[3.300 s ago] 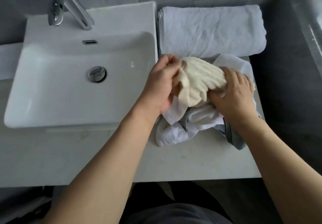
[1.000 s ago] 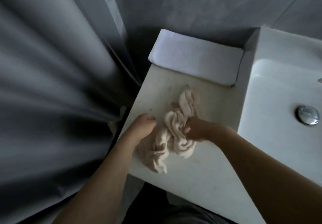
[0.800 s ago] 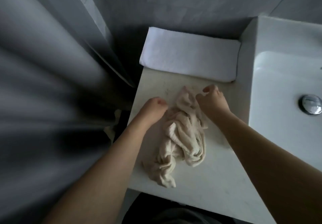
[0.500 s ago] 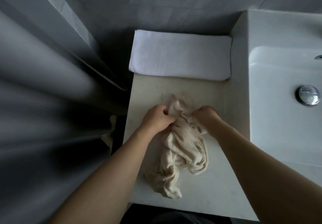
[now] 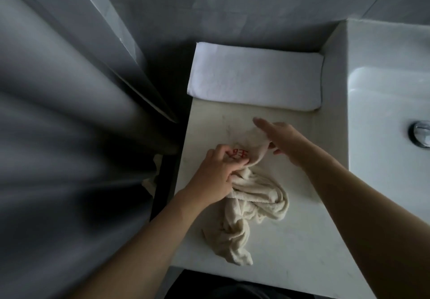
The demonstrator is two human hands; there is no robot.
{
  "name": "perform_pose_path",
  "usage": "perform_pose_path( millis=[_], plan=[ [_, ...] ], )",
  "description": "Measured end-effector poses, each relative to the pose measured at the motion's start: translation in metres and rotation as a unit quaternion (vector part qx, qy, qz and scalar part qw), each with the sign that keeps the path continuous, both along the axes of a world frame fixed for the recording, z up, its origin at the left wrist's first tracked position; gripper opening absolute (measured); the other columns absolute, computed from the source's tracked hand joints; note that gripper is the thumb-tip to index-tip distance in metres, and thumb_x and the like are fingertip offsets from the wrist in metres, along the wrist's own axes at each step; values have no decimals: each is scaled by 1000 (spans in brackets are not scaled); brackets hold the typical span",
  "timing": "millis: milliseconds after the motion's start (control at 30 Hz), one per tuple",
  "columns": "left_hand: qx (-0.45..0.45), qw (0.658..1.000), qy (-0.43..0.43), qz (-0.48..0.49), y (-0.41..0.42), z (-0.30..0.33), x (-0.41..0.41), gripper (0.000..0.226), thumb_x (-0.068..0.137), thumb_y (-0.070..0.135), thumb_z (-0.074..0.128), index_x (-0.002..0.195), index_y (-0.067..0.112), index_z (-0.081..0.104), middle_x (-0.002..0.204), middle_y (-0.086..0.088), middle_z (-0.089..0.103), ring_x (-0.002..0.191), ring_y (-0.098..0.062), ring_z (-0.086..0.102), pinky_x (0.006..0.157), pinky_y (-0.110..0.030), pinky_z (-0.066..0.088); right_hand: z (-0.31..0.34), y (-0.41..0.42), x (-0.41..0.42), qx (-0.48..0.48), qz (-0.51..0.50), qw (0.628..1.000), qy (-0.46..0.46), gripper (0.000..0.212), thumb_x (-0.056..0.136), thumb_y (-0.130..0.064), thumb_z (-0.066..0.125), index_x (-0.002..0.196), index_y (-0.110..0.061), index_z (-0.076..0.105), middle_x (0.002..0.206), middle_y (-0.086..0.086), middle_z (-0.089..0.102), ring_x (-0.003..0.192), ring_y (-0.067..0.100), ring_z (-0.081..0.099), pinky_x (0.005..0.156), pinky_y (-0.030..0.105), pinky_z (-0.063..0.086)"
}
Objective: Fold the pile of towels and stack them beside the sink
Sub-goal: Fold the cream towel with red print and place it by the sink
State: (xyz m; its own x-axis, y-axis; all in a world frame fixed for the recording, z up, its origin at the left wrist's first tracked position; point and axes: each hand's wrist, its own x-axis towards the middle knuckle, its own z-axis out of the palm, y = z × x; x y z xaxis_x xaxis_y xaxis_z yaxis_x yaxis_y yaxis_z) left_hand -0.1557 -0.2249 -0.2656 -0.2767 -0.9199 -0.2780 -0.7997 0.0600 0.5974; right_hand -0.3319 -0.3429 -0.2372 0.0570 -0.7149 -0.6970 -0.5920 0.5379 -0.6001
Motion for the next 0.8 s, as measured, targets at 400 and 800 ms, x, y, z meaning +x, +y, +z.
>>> perform_pose_path(
  millis=[400, 800],
  plan=[
    [121, 854, 164, 479, -13, -16, 56, 13, 83, 20, 70, 78, 8, 68, 75, -8, 66, 79, -20, 62, 68, -31, 46, -1, 12, -21, -178, -238, 954, -40, 10, 82, -14, 48, 86, -22, 52, 81, -2, 58, 71, 15, 57, 55, 26, 45],
    [-130, 879, 133, 440, -121, 47, 81, 11, 98, 20, 51, 90, 20, 58, 80, 12, 57, 75, -7, 54, 61, -18, 40, 66, -68, -50, -321, -12, 922, 215, 35, 90, -35, 38, 89, -6, 57, 88, 22, 58, 80, 36, 53, 65, 33, 32]
  ],
)
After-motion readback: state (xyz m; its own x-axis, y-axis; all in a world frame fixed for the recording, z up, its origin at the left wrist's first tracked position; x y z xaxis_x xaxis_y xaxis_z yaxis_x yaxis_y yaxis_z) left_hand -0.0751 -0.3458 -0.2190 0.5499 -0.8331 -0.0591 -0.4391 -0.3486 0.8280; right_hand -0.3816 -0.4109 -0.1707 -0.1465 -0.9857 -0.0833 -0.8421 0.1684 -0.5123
